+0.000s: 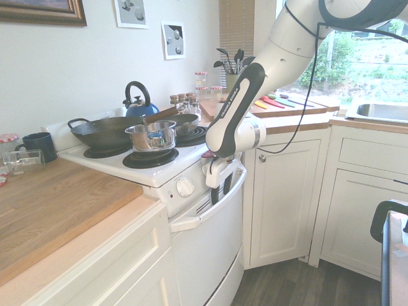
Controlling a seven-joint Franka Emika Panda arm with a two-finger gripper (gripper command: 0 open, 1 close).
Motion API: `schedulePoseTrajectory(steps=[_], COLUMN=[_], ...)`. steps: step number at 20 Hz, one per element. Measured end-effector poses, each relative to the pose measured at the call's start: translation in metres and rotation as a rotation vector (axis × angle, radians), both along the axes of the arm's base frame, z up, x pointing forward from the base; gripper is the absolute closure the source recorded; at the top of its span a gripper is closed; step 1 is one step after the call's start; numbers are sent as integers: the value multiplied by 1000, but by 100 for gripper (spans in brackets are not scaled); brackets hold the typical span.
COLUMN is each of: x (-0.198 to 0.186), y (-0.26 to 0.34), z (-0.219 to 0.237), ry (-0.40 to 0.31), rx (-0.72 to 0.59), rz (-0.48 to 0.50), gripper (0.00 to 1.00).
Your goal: Open the oven
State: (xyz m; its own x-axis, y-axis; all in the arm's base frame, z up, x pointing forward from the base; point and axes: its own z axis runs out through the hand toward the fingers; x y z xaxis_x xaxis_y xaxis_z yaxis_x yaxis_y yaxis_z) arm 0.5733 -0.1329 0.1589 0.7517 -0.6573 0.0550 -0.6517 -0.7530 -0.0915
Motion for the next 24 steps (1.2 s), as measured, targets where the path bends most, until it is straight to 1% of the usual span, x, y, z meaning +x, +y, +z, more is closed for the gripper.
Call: schedulePoseTrajectory(steps=[2, 4, 6, 7, 9, 13, 16, 19, 20, 23, 24], x=[-26, -68, -109, -124, -142, -158, -173, -177, -177, -172, -169], y=[-17, -34, -48, -53, -59, -71, -75, -67, -62, -33, -17], z=[-11, -32, -49, -54, -56, -47, -21, 25, 41, 87, 102], ry=[40, 109, 154, 165, 173, 164, 138, 66, 54, 75, 77], rx=[7, 19, 13, 10, 1, -28, -49, -81, -91, -108, -105], rz=[10, 44, 73, 75, 87, 104, 108, 129, 139, 148, 164], gripper=[0, 0, 0, 0, 0, 0, 0, 0, 0, 0, 0])
